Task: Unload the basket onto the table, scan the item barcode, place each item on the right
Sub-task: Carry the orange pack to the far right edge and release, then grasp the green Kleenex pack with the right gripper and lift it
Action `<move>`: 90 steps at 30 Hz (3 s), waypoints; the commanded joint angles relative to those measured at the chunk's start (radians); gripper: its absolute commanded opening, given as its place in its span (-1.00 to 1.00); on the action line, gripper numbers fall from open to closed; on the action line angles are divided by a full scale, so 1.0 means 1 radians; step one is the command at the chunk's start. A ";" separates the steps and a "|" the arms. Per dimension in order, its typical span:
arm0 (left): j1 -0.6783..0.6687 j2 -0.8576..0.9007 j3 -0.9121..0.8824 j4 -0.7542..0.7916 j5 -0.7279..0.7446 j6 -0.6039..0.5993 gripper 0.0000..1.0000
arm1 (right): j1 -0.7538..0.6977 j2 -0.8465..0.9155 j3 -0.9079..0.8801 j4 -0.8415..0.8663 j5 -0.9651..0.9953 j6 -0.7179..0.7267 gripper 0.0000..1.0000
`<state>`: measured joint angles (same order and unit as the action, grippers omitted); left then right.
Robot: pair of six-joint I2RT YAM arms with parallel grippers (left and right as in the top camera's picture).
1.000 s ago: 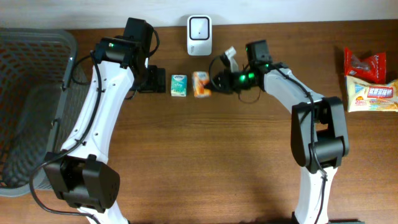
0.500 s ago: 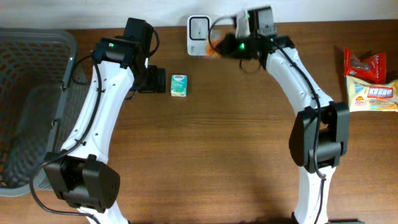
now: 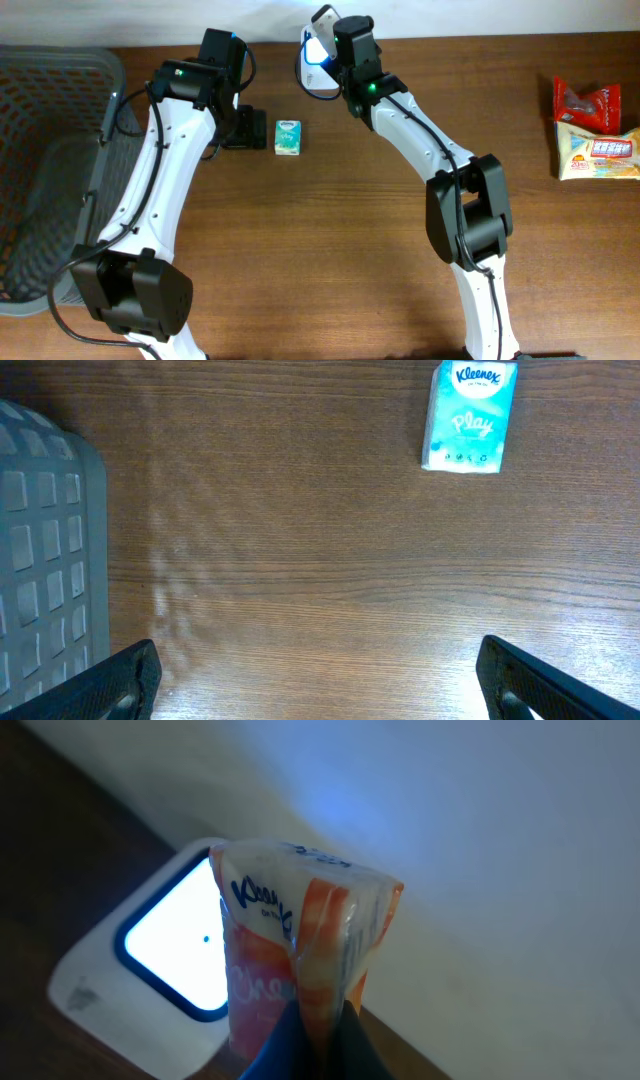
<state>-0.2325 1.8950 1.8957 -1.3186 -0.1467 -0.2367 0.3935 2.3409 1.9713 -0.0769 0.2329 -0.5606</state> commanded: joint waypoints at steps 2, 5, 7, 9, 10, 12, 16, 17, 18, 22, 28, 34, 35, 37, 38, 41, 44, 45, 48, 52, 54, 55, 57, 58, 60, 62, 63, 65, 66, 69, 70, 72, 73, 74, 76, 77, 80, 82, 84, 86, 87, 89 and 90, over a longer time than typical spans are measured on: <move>0.006 0.001 0.000 0.001 0.000 -0.013 0.98 | 0.014 0.046 0.011 0.027 -0.069 -0.068 -0.91; 0.006 0.001 0.000 0.001 0.000 -0.013 0.98 | 0.019 0.078 0.011 0.037 -0.064 -0.095 -0.92; 0.006 0.001 0.000 0.001 0.000 -0.013 0.98 | 0.018 0.087 0.011 0.048 -0.061 -0.086 -0.92; 0.006 0.001 0.000 0.001 0.000 -0.013 0.98 | 0.018 0.080 0.011 0.083 -0.024 -0.042 -0.92; 0.006 0.001 0.000 0.001 0.000 -0.013 0.98 | 0.019 0.068 0.011 0.110 0.017 -0.029 -0.92; 0.006 0.001 0.000 0.001 0.000 -0.013 0.98 | 0.016 0.027 0.011 0.119 0.068 -0.021 -0.92; 0.006 0.001 0.000 0.001 0.000 -0.013 0.98 | -0.062 -0.093 0.011 0.090 0.219 0.264 -0.92; 0.008 0.001 0.000 0.001 0.000 -0.013 0.98 | -0.118 -0.135 0.011 0.029 0.224 0.360 -0.92; 0.007 0.001 0.000 0.001 0.000 -0.013 0.98 | -0.179 -0.169 0.011 -0.046 0.224 0.460 -0.91; 0.006 0.001 0.000 0.001 0.000 -0.013 0.98 | -0.455 -0.218 0.011 -0.418 0.224 0.846 -0.92; 0.006 0.001 0.000 0.001 0.000 -0.013 0.98 | -0.810 -0.208 0.008 -0.766 0.019 0.996 -0.90; 0.005 0.001 0.000 0.001 0.000 -0.013 0.98 | -0.937 -0.206 0.001 -0.806 -0.042 0.995 -0.02; 0.005 0.001 0.000 0.001 0.000 -0.013 0.98 | -0.937 -0.206 -0.005 -0.802 -0.042 0.995 0.13; 0.005 0.001 0.000 0.001 0.000 -0.013 0.98 | -0.936 -0.206 -0.028 -0.781 -0.043 0.992 0.52; 0.005 0.001 0.000 0.001 0.000 -0.013 0.98 | -0.936 -0.206 -0.040 -0.772 -0.043 0.992 0.76; 0.005 0.001 0.000 0.001 0.000 -0.013 0.98 | -0.932 -0.206 -0.098 -0.737 -0.170 0.964 0.92; 0.005 0.001 0.000 0.001 0.000 -0.013 0.98 | -0.907 -0.205 -0.134 -0.727 -0.394 0.900 0.93; 0.005 0.001 0.000 0.001 0.000 -0.013 0.98 | -0.885 -0.206 -0.134 -0.726 -0.478 0.837 0.90; 0.004 0.001 0.000 0.001 0.000 -0.013 0.98 | -0.787 -0.206 -0.133 -0.723 -0.541 0.789 0.82; 0.005 0.001 0.000 0.001 0.000 -0.013 0.98 | -0.583 -0.206 -0.133 -0.708 -0.656 0.646 0.81; 0.007 0.001 0.000 0.001 0.000 -0.013 0.98 | -0.482 -0.205 -0.134 -0.694 -0.656 0.646 0.81; 0.006 0.001 0.000 0.001 0.000 -0.013 0.98 | -0.423 -0.203 -0.134 -0.687 -0.656 0.646 0.79; 0.004 0.001 0.000 0.001 0.000 -0.013 0.98 | -0.315 -0.191 -0.134 -0.661 -0.655 0.646 0.71; 0.004 0.001 0.000 0.001 0.000 -0.013 0.98 | -0.270 -0.180 -0.134 -0.647 -0.642 0.646 0.64; 0.004 0.001 0.000 0.001 0.001 -0.013 0.98 | -0.175 -0.143 -0.134 -0.606 -0.636 0.674 0.45; 0.003 0.001 0.000 0.001 0.000 -0.013 0.98 | -0.116 -0.096 -0.134 -0.552 -0.638 0.803 0.36; 0.003 0.001 0.000 0.001 0.000 -0.013 0.98 | -0.091 -0.068 -0.134 -0.520 -0.641 0.887 0.33; 0.006 0.001 0.000 0.001 0.000 -0.013 0.98 | -0.053 -0.021 -0.134 -0.468 -0.645 0.989 0.31; 0.011 0.001 0.000 0.001 0.000 -0.013 0.98 | -0.036 -0.004 -0.134 -0.448 -0.649 0.993 0.30; 0.010 0.001 0.000 0.001 0.000 -0.013 0.98 | 0.013 0.024 -0.134 -0.427 -0.648 0.993 0.30; 0.010 0.001 0.000 0.001 0.000 -0.013 0.98 | 0.028 0.027 -0.134 -0.422 -0.648 0.993 0.30; 0.013 0.001 0.000 0.001 0.000 -0.013 0.98 | 0.042 0.027 -0.134 -0.412 -0.648 1.012 0.30; 0.014 0.001 0.000 0.001 0.000 -0.013 0.98 | 0.045 0.029 -0.134 -0.412 -0.648 1.071 0.30; 0.012 0.001 0.000 0.001 0.000 -0.013 0.98 | 0.045 0.031 -0.134 -0.407 -0.648 1.098 0.30; 0.012 0.001 0.000 0.001 0.000 -0.013 0.98 | 0.045 0.048 -0.134 -0.388 -0.648 1.098 0.30; 0.013 0.001 0.000 0.001 0.000 -0.013 0.98 | 0.045 0.056 -0.134 -0.383 -0.649 1.109 0.30; 0.013 0.001 0.000 0.001 0.000 -0.013 0.98 | 0.048 0.104 -0.134 -0.364 -0.679 1.146 0.30; 0.013 0.001 0.000 0.001 0.000 -0.013 0.98 | 0.058 0.118 -0.134 -0.364 -0.686 1.146 0.17; 0.008 0.001 0.000 0.001 0.000 -0.013 0.98 | 0.058 0.119 -0.134 -0.388 -0.686 1.146 -0.68; 0.008 0.001 0.000 0.001 0.000 -0.013 0.98 | 0.042 0.117 -0.133 -0.403 -0.694 1.146 -0.92; 0.008 0.001 0.000 0.001 0.000 -0.013 0.98 | 0.026 0.115 -0.133 -0.424 -0.694 1.143 -0.92; 0.006 0.001 0.000 0.001 0.000 -0.013 0.98 | -0.016 0.104 -0.131 -0.489 -0.696 1.142 -0.92; 0.006 0.001 0.000 0.001 0.000 -0.013 0.98 | -0.042 0.097 -0.130 -0.518 -0.715 1.134 -0.92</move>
<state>-0.2272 1.8950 1.8957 -1.3190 -0.1467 -0.2367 0.4141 2.4172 1.8572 -0.5232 -0.5030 0.5865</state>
